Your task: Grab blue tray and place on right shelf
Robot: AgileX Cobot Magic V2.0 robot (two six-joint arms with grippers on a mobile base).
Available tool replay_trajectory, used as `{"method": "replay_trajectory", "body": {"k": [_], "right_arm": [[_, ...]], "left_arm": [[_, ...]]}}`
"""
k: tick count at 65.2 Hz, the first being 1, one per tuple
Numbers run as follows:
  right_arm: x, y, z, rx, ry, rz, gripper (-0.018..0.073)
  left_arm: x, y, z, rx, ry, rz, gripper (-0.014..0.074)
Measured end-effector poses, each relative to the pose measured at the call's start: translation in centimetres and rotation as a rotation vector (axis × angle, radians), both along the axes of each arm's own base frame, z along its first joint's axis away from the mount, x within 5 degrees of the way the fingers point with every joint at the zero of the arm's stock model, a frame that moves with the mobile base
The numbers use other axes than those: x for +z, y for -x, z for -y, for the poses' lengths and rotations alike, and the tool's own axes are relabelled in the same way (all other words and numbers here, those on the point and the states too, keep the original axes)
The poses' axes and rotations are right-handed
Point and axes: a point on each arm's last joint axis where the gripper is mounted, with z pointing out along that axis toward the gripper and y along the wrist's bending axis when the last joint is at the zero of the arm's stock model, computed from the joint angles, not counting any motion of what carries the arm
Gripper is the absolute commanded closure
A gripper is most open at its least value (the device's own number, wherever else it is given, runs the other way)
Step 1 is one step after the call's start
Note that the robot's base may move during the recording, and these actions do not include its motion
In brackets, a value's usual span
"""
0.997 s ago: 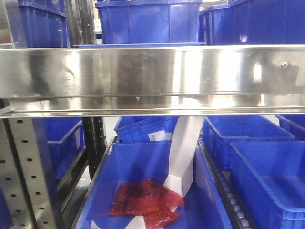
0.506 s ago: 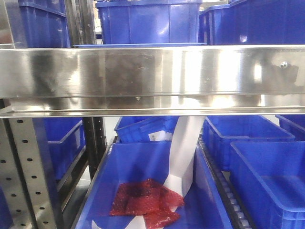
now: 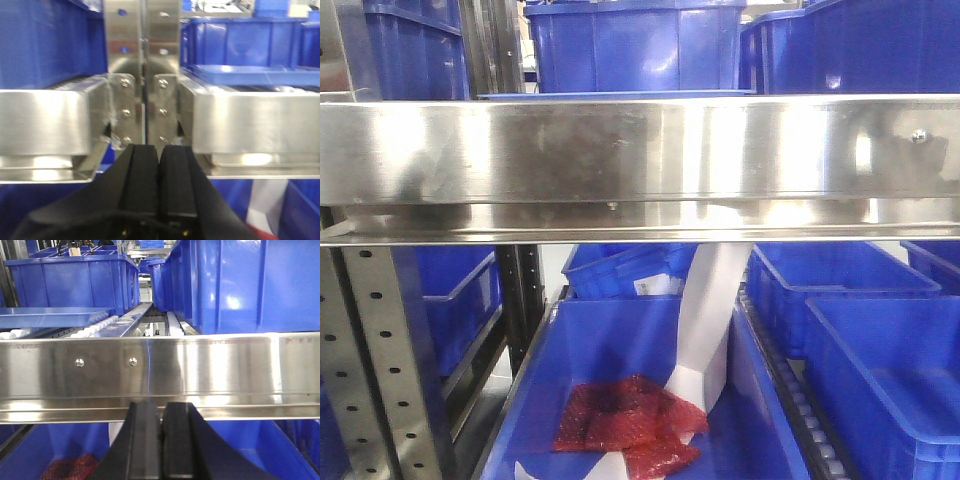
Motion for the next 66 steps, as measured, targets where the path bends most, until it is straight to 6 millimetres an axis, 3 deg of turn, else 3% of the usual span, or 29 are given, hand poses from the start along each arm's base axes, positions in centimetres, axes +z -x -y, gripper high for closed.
{"method": "replay_trajectory", "body": {"k": [66], "right_arm": [[0.00, 0.00, 0.00, 0.000, 0.000, 0.000, 0.0507]], "left_arm": [[-0.07, -0.01, -0.09, 0.017, -0.026, -0.006, 0.0645]]}}
